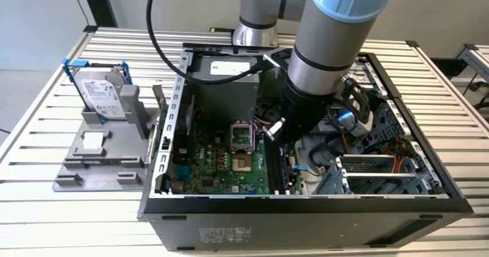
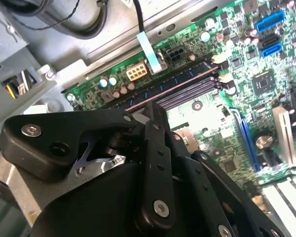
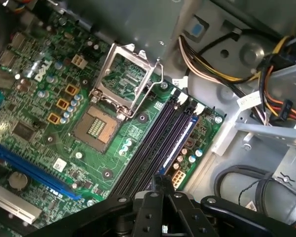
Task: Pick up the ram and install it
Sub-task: 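Insert the ram into the slot, then press down the ram until it locks into place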
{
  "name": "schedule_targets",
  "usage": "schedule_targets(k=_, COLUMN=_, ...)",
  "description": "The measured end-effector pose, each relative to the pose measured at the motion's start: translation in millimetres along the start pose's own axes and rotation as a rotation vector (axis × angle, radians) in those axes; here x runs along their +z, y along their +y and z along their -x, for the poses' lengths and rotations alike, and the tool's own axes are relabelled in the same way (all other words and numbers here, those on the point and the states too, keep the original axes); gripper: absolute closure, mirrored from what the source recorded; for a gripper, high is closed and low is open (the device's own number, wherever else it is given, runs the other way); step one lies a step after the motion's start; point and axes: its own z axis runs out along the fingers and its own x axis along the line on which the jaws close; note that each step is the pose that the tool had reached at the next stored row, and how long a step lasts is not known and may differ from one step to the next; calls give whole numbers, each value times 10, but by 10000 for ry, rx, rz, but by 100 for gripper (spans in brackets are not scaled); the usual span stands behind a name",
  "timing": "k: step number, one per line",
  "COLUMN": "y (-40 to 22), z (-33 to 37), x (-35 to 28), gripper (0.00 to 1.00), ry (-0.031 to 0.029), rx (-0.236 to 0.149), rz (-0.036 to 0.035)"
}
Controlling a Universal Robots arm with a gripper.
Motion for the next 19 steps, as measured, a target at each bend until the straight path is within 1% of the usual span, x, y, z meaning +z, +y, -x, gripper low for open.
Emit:
schedule_targets(k=11, y=0, z=0, x=-24, gripper=100, ry=32, rx=-1215, rz=16)
schedule_targets(k=19, y=0, z=2, x=-47, gripper=100, ry=42, rx=-2074, rz=32)
